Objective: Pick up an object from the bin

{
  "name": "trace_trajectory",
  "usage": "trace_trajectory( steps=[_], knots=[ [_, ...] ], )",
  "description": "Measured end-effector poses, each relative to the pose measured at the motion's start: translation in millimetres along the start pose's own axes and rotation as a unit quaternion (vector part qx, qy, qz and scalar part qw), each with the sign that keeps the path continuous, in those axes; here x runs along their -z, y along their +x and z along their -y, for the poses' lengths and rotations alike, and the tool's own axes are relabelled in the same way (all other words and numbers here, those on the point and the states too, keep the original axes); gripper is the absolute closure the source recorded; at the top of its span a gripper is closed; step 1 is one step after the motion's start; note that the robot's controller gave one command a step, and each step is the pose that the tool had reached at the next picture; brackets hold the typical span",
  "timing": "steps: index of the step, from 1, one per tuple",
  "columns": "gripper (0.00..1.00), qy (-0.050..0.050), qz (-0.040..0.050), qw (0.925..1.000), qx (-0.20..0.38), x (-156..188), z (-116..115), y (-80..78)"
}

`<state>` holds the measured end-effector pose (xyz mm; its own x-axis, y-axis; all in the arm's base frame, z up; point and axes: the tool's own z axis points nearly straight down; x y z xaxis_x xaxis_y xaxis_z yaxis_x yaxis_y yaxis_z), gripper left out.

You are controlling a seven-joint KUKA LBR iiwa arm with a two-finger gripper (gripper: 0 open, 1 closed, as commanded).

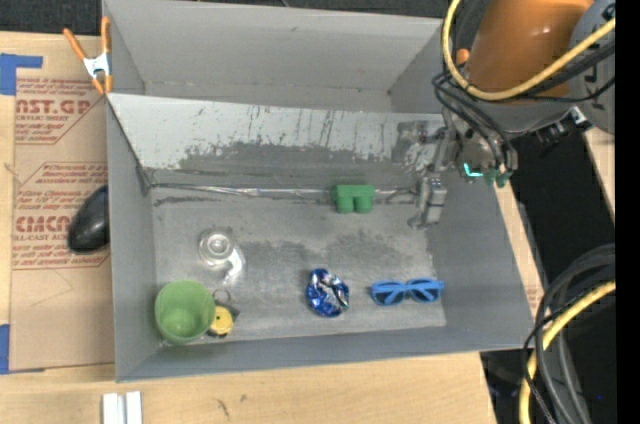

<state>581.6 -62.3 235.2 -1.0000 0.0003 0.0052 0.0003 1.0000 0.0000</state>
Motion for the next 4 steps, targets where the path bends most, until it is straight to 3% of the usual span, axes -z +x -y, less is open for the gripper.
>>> trace_trajectory(
  steps=[1,2,3,4],
  knots=[
    [0.00,-0.001,0.0000,0.9743,0.225,-152,37,65.8],
    [1.00,0.001,0.0025,0.9742,0.226,-149,36,63.9],
    [0.00,0.001,0.0025,0.9742,0.226,-149,36,63.9],
    [0.00,0.001,0.0045,0.9768,0.214,-166,31,22.2]
  ],
)
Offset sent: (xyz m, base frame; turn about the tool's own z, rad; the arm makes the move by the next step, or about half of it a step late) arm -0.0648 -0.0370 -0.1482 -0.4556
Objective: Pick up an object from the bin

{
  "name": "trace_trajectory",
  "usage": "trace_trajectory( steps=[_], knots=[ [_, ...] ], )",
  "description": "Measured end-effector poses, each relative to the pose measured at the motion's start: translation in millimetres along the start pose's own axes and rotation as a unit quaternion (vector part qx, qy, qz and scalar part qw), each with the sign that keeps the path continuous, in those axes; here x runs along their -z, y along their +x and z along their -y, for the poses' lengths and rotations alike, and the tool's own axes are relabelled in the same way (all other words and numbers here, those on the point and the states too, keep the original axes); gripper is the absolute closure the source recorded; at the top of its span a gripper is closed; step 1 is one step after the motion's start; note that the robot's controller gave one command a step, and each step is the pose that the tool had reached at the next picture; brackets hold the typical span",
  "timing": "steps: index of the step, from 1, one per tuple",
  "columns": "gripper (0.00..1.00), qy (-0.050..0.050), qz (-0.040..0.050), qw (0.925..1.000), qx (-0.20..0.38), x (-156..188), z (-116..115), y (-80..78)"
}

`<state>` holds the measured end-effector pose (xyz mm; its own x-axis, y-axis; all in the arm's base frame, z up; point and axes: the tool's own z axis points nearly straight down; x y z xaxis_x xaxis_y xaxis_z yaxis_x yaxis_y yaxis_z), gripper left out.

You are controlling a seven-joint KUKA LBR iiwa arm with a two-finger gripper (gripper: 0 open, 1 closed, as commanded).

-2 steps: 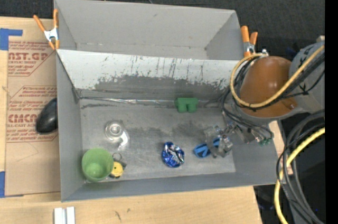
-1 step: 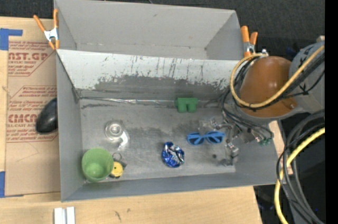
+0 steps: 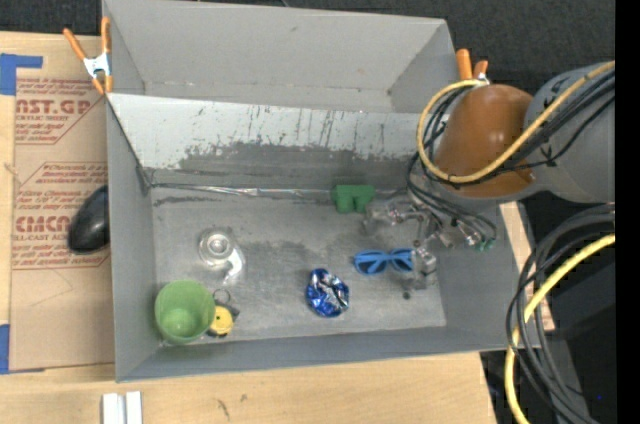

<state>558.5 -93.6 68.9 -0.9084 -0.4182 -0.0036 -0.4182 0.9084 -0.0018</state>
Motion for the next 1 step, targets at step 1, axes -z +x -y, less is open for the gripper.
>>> trace_trajectory(
  steps=[1],
  knots=[
    [1.00,-0.001,-0.0010,1.0000,0.000,0.7,-0.5,1.4]
  ],
)
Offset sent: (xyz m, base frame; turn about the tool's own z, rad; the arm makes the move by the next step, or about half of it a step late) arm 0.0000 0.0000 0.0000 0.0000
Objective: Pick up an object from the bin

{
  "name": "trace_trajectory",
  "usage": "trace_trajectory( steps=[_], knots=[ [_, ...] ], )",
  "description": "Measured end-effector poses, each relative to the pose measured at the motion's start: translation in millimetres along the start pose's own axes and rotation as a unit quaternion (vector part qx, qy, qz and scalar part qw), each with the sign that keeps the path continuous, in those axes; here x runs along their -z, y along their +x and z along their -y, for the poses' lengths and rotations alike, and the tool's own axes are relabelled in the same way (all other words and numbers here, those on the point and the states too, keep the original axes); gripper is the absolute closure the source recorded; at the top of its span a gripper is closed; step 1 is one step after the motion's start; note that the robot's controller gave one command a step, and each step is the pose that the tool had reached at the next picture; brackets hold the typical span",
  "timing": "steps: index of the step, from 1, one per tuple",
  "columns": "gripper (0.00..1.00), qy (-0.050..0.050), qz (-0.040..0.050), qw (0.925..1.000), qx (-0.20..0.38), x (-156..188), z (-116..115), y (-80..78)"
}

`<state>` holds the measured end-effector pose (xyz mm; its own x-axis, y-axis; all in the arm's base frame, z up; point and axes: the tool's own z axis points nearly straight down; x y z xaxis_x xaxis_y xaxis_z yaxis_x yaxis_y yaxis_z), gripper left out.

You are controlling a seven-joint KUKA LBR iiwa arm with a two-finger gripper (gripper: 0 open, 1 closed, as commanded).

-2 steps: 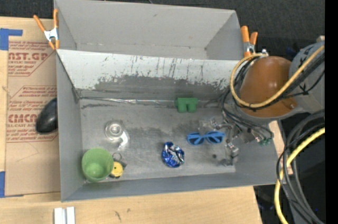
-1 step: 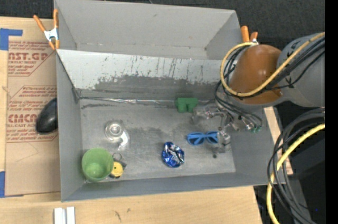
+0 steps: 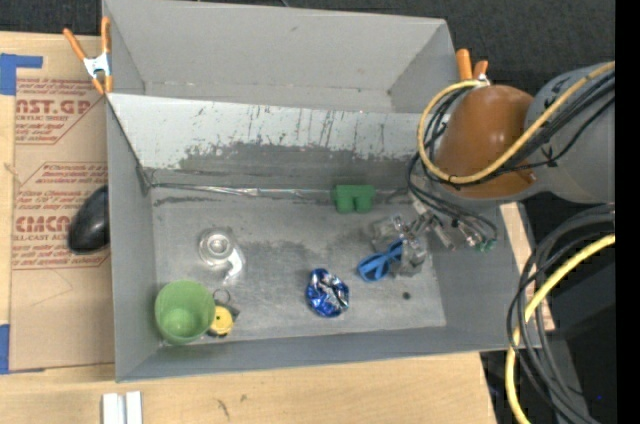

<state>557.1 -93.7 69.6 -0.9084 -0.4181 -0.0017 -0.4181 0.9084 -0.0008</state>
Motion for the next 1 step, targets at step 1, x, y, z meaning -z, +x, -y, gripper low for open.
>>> trace_trajectory(
  steps=[1],
  knots=[
    [1.00,0.003,0.0045,0.9998,0.018,133.7,1.5,-28.8]
  ],
)
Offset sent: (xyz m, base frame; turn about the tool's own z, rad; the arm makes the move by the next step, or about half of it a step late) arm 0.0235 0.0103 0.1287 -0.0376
